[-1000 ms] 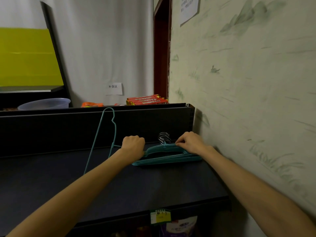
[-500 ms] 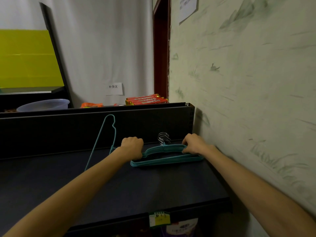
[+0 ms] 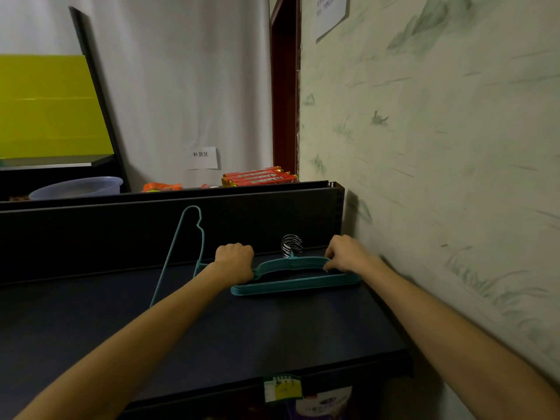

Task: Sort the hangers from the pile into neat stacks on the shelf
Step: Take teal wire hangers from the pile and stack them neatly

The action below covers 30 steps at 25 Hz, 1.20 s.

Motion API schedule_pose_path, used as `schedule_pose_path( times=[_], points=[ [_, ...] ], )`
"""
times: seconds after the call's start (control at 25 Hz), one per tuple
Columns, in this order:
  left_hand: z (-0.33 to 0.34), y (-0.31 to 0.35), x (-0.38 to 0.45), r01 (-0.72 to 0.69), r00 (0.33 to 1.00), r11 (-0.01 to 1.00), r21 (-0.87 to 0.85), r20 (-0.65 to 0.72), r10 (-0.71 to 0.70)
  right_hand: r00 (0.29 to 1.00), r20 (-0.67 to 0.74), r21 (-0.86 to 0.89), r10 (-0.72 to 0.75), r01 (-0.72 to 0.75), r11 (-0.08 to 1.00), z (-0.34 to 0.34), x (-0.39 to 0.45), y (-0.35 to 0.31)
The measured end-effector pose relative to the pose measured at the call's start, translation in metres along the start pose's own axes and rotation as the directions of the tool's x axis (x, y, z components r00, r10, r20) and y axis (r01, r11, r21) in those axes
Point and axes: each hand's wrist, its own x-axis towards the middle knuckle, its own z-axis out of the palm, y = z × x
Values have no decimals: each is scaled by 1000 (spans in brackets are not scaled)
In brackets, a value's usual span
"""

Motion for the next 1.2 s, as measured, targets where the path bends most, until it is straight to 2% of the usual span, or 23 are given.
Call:
schedule_pose_path(
  times=[0.12, 0.2, 0.28, 0.36, 0.48, 0.56, 0.64, 0.68, 0.72, 0.76, 0.88, 0.96, 1.04, 1.08, 1.2],
  points=[
    [-7, -17, -3, 5, 998, 993, -117, -58, -12, 996, 88, 81, -18, 11, 997, -7, 0, -5],
    [-28, -28, -6, 2, 985, 961, -275, -164, -49, 991, -66, 163, -118, 127, 978, -17, -8, -22],
    [-54, -36, -8, -3, 965, 849, -528, -225, -137, 940, -270, 322, -210, 294, 900, -24, -23, -52],
    [-77, -42, -8, -8, 930, 636, -772, -240, -280, 922, -280, 540, -269, 383, 749, -29, -44, -86],
    [-86, -48, -1, -11, 893, 221, -975, -109, -436, 917, -125, 722, -380, 346, 599, -28, -68, -119],
    [-81, -49, 4, 0, 881, -13, -1000, 7, -474, 897, -139, 735, -421, 378, 563, -24, -74, -125],
    [-72, -50, 9, -2, 890, -231, -973, 103, -445, 889, -218, 675, -403, 436, 596, -20, -74, -119],
    [-67, -49, 10, 3, 907, -320, -947, 137, -398, 888, -240, 651, -392, 447, 614, -19, -75, -114],
    [-62, -48, 12, 20, 922, -345, -939, 151, -358, 894, -244, 651, -377, 439, 619, -17, -75, -108],
    [-56, -46, 14, 45, 930, -290, -956, 146, -338, 906, -237, 672, -351, 414, 615, -16, -76, -100],
    [-35, -42, 10, 89, 968, 140, -986, 53, -245, 946, -230, 737, -226, 322, 595, -15, -74, -76],
    [-21, -44, 3, 0, 994, 412, -911, -43, -96, 963, -229, 768, -142, 269, 581, -19, -70, -60],
    [-8, -49, 1, -140, 986, 639, -757, -168, 17, 976, -206, 790, -75, 211, 575, -26, -66, -45],
    [-3, -51, 1, -185, 975, 698, -692, -219, 41, 980, -196, 792, -46, 186, 581, -29, -64, -39],
    [3, -48, 1, -236, 956, 749, -619, -286, 64, 975, -216, 763, 49, 137, 632, -32, -56, -23]
  ],
)
